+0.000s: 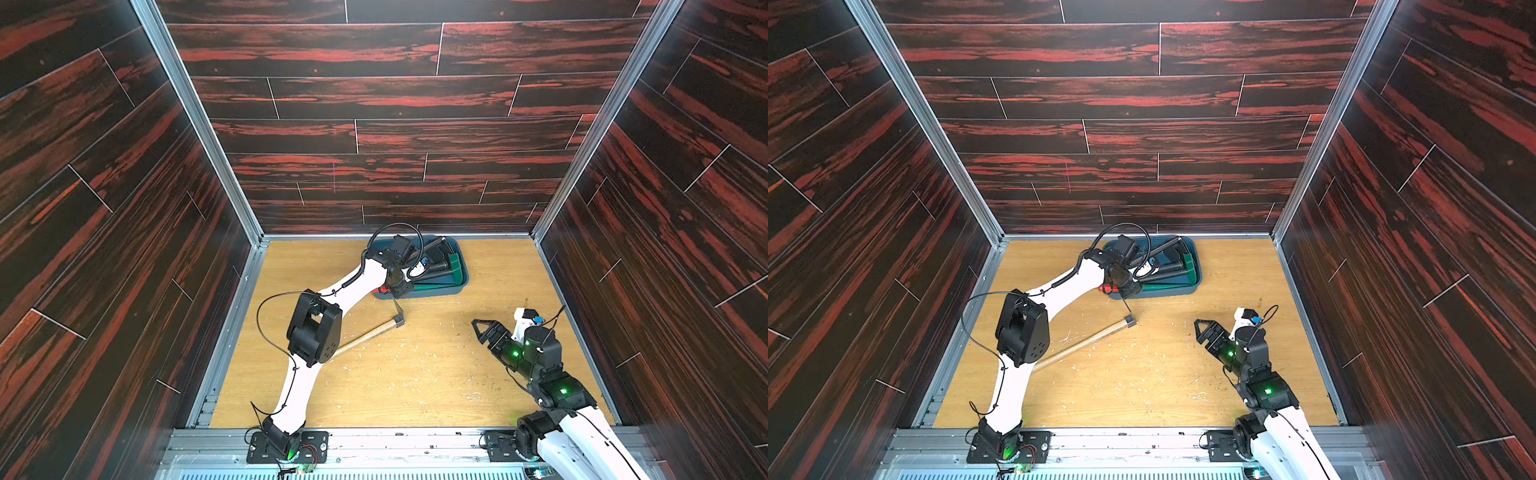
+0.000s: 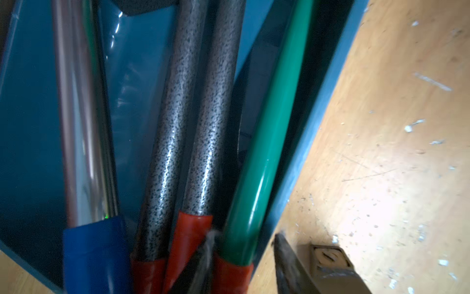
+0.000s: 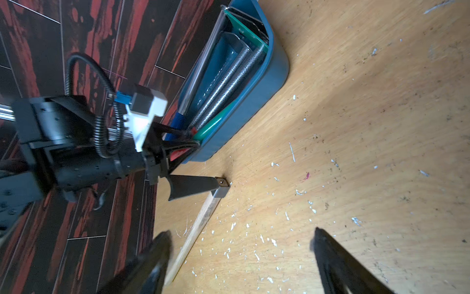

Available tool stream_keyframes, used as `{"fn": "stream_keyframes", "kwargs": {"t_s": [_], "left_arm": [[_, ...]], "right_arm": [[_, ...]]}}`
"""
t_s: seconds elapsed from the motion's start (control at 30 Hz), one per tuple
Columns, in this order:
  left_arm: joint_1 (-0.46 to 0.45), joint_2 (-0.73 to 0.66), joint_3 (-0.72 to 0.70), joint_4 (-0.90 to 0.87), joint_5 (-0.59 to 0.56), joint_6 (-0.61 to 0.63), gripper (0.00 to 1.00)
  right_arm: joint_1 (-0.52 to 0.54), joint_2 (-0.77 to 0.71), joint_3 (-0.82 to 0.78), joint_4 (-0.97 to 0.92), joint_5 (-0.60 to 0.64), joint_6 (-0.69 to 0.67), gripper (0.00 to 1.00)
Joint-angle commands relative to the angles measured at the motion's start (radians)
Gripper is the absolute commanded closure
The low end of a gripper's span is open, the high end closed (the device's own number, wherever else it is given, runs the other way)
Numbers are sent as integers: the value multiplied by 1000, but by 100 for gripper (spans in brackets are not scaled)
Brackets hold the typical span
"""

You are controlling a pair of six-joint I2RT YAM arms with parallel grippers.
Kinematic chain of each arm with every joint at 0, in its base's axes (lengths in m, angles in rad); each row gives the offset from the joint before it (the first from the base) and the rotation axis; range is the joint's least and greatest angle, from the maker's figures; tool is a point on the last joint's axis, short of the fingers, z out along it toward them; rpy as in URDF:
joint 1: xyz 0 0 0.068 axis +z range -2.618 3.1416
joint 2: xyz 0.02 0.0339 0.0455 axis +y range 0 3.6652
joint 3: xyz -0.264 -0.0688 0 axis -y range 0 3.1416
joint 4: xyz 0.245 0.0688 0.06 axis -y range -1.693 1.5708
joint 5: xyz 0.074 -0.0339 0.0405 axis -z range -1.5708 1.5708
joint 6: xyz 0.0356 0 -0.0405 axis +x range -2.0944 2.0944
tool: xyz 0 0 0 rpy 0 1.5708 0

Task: Put the small hoe into the storage box
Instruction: Place the hoe in the storage box, then move the hoe to the center of the board.

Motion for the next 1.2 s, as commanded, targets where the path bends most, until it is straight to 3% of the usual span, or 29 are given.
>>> {"fn": "stream_keyframes", "kwargs": {"t_s": [0.0,0.27,0.53,0.8,1.17], "left_arm": [[9,-44,5,-41,-16,-6,57],[8,-78,66,-63,-66,-37,55],[9,-148,64,-67,-49,-103,52],[9,-268,-50,-59,-63,-169,53],[8,-507,-351,15,-3,-261,52]], "right_arm": [[-4,-2,53,-29,-13,3,10],[-5,18,164,-131,-8,-61,10],[-5,-12,128,-124,-17,-63,10],[-5,-13,132,-133,-33,-108,10],[-5,13,74,-107,-54,-166,10]]}}
